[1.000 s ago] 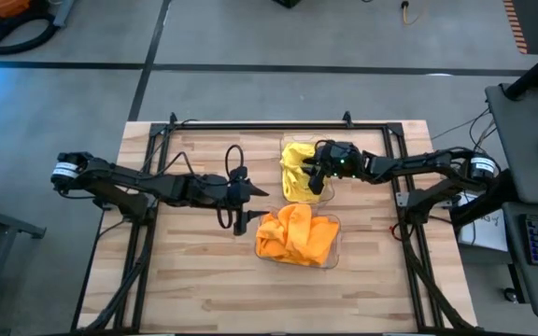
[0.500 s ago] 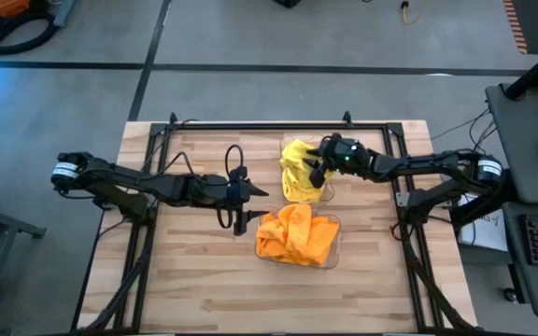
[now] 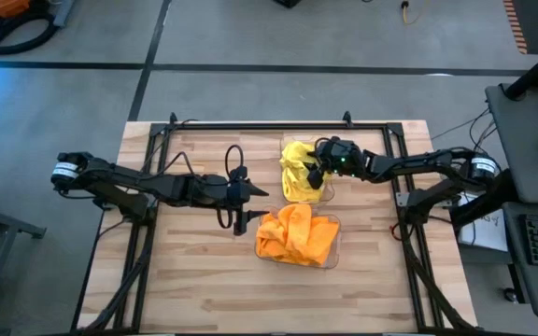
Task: Sort microfiber towel by color & place in baskets
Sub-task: Put the yellow towel into the top transparent bin, then return to Home Position
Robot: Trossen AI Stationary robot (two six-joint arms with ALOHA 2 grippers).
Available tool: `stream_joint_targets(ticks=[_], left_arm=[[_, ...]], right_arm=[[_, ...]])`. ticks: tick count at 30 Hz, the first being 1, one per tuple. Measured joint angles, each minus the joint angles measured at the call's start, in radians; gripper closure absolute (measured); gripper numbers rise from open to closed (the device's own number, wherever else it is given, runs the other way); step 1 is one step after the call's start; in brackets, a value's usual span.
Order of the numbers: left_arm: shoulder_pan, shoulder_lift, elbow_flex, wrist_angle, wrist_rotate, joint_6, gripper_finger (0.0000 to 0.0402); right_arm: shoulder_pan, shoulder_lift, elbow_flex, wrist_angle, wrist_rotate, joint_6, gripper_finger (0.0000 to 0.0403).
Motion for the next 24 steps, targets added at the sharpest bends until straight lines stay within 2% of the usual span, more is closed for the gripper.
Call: stream_joint_targets(ticks=[6, 13, 17, 24], left_arm=[[-0.002, -0.001, 0.000, 0.009, 0.000, 0.045, 0.0170], [-0.036, -0.038, -0.020, 0.022, 0.000, 0.129, 0.0170], [-0.047, -0.114, -0.103, 0.074, 0.002, 0.137, 0.0170], [-0.052, -0.319, -0.310, 0.211, -0.001, 0.099, 0.0170]], right_arm=[[0.000, -0.093, 0.000, -0.055, 0.000, 0.002, 0.0178], [0.009, -0.264, 0.000, -0.139, -0.008, -0.034, 0.0158], [0.040, -0.382, -0.020, -0.143, -0.008, -0.093, 0.0160], [0.145, -0.587, -0.089, -0.143, -0.008, -0.174, 0.0163]])
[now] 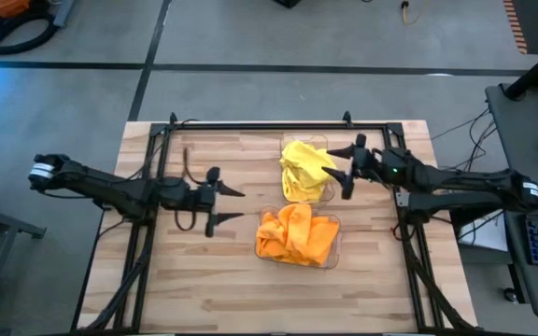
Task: Sort microfiber towel by color & place in baskets
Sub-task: Return to Home Position
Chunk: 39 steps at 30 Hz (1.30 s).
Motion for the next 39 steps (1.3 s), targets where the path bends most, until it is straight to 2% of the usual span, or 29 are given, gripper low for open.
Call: stream_joint_targets(ticks=[10, 18, 27, 31, 35, 39], left_arm=[[0.001, -0.208, -0.213, 0.157, -0.001, 0.028, 0.0170], [0.001, -0.319, -0.359, 0.299, -0.001, 0.033, 0.0170], [0.004, -0.398, -0.429, 0.305, -0.003, 0.058, 0.0170], [0.014, -0.429, -0.486, 0.311, -0.034, 0.046, 0.0170], [0.017, -0.468, -0.546, 0.372, -0.037, 0.027, 0.0170], [0.018, -0.503, -0.545, 0.355, -0.036, 0.039, 0.0170]], right_arm=[[0.122, -0.189, -0.105, -0.008, 0.000, -0.035, 0.0165], [0.143, -0.337, -0.235, 0.067, 0.000, -0.047, 0.0166], [0.143, -0.511, -0.329, 0.083, 0.001, -0.052, 0.0165], [0.143, -0.575, -0.361, 0.082, 0.000, -0.056, 0.0165], [0.143, -0.638, -0.393, 0.048, 0.000, -0.052, 0.0165], [0.143, -0.695, -0.435, 0.042, 0.000, -0.051, 0.0165]])
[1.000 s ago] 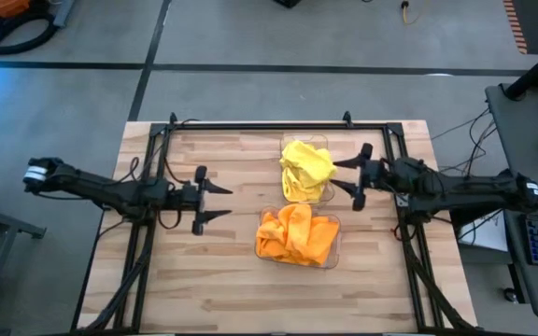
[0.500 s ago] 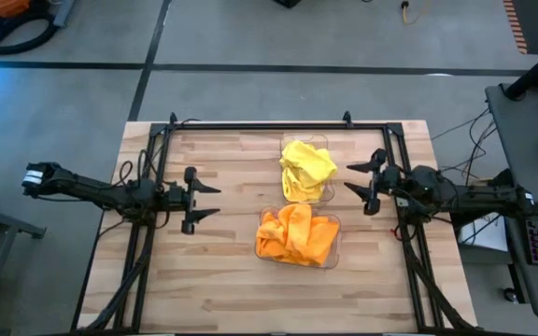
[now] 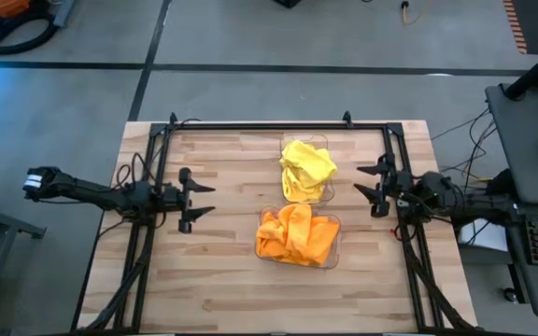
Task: Sort microfiber towel by color & place in baskets
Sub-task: Return to Home Position
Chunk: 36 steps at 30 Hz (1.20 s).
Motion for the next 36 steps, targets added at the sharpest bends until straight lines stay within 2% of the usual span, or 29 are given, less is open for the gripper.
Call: stream_joint_targets(ticks=[5, 13, 18, 22, 28, 36], left_arm=[[0.001, -0.030, -0.002, -0.021, 0.000, 0.029, 0.0170], [0.001, -0.095, 0.024, -0.138, 0.003, 0.056, 0.0170], [0.001, -0.210, 0.073, -0.321, -0.008, 0.093, 0.0170], [0.001, -0.327, 0.069, -0.378, -0.008, 0.119, 0.0170], [0.001, -0.507, -0.002, -0.417, -0.008, 0.140, 0.0170], [0.000, -0.504, -0.002, -0.455, -0.008, 0.049, 0.0170]], right_arm=[[0.000, -0.076, -0.043, -0.026, -0.002, -0.009, 0.0165], [0.002, -0.076, -0.042, -0.010, -0.032, -0.065, 0.0165], [0.002, -0.076, -0.042, -0.013, -0.096, -0.081, 0.0165], [0.002, -0.076, -0.042, -0.011, -0.110, -0.092, 0.0165], [0.002, -0.076, -0.042, 0.004, -0.155, -0.117, 0.0165], [0.002, -0.075, -0.042, 0.024, -0.197, -0.140, 0.0165]])
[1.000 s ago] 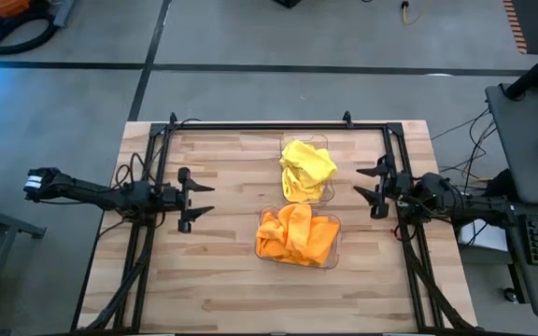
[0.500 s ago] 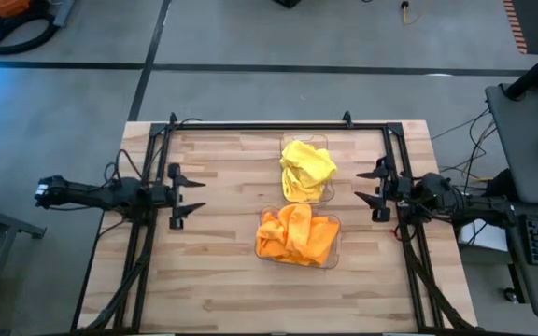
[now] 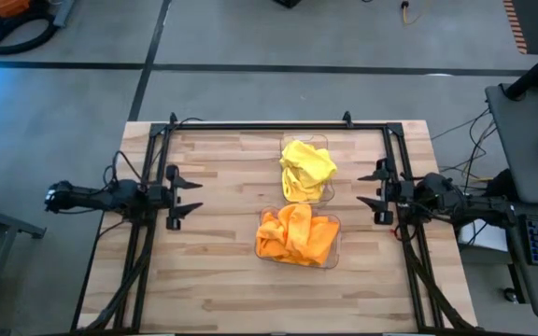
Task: Sort microfiber towel by color & place in baskets
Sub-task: Return to Home Position
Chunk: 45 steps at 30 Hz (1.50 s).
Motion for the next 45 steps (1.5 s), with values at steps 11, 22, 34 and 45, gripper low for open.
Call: stream_joint_targets(ticks=[11, 22, 34, 45], left_arm=[[0.001, 0.036, 0.006, -0.143, -0.145, -0.316, 0.0170], [0.001, 0.081, 0.021, -0.143, -0.146, -0.318, 0.0170], [0.001, 0.113, 0.021, -0.142, -0.146, -0.318, 0.0170], [0.001, 0.136, 0.021, -0.142, -0.145, -0.318, 0.0170]], right_arm=[[0.000, 0.017, 0.000, -0.062, -0.006, 0.060, 0.0165], [0.000, 0.034, 0.000, -0.082, -0.005, 0.136, 0.0165], [0.000, 0.034, 0.000, -0.082, -0.005, 0.136, 0.0165], [0.000, 0.034, 0.000, -0.082, -0.005, 0.136, 0.0165]])
